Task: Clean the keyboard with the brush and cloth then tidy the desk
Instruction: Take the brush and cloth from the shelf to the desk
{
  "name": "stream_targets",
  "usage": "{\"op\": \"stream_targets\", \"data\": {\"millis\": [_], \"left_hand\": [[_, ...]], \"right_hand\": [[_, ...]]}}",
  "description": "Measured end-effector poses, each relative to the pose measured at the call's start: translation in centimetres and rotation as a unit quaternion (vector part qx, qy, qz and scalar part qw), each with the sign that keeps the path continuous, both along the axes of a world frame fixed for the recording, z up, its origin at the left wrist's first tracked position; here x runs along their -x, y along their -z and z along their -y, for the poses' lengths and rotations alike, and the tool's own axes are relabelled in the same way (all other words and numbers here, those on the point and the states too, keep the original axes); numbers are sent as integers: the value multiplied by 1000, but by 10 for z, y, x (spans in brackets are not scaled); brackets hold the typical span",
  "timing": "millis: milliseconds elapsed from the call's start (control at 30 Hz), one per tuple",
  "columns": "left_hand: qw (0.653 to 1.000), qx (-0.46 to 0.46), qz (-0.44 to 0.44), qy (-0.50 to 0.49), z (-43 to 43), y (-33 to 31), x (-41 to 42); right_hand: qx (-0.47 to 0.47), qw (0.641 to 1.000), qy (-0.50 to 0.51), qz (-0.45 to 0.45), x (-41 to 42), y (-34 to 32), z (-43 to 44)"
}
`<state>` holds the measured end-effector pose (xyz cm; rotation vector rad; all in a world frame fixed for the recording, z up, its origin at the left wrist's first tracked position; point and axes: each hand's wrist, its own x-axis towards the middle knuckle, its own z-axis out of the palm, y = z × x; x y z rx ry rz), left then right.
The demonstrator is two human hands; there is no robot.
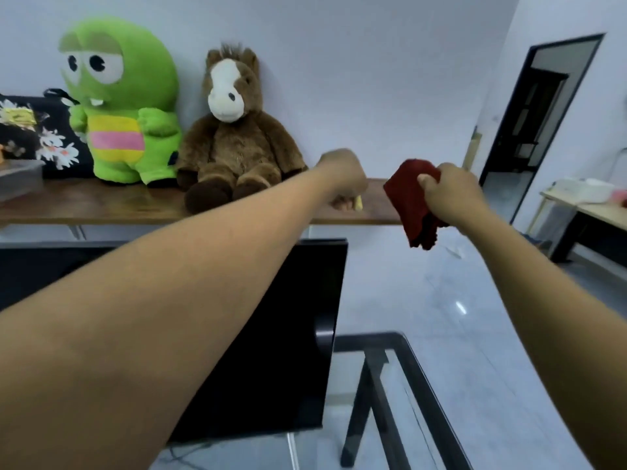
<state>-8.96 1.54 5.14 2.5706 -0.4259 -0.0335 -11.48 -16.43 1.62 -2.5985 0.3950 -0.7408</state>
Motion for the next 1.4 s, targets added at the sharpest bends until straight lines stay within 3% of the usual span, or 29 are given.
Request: {"op": "stream_targets", "data": {"millis": [167, 400, 500, 700, 933, 1200, 1400], "left_hand": [[997, 56, -5, 53, 3, 5, 63], [990, 50, -62, 118, -3, 84, 161], [992, 58, -66, 95, -18, 124, 190], [987, 35, -154, -12, -72, 223, 216], [953, -4, -286, -96, -116, 323, 240], [925, -61, -358, -113, -117, 379, 256], [918, -63, -390, -48, -114, 415, 272]], "right_hand": [[6, 999, 34, -23, 72, 30, 2], [1, 996, 77, -45, 167, 90, -36], [-24, 997, 68, -30, 200, 122, -60], [-79, 995, 40, -46, 247, 201, -110], [-123, 987, -8, -102, 275, 279, -153], [-156, 970, -9, -187, 284, 353, -167], [-72, 951, 28, -301, 285, 402, -144]]}}
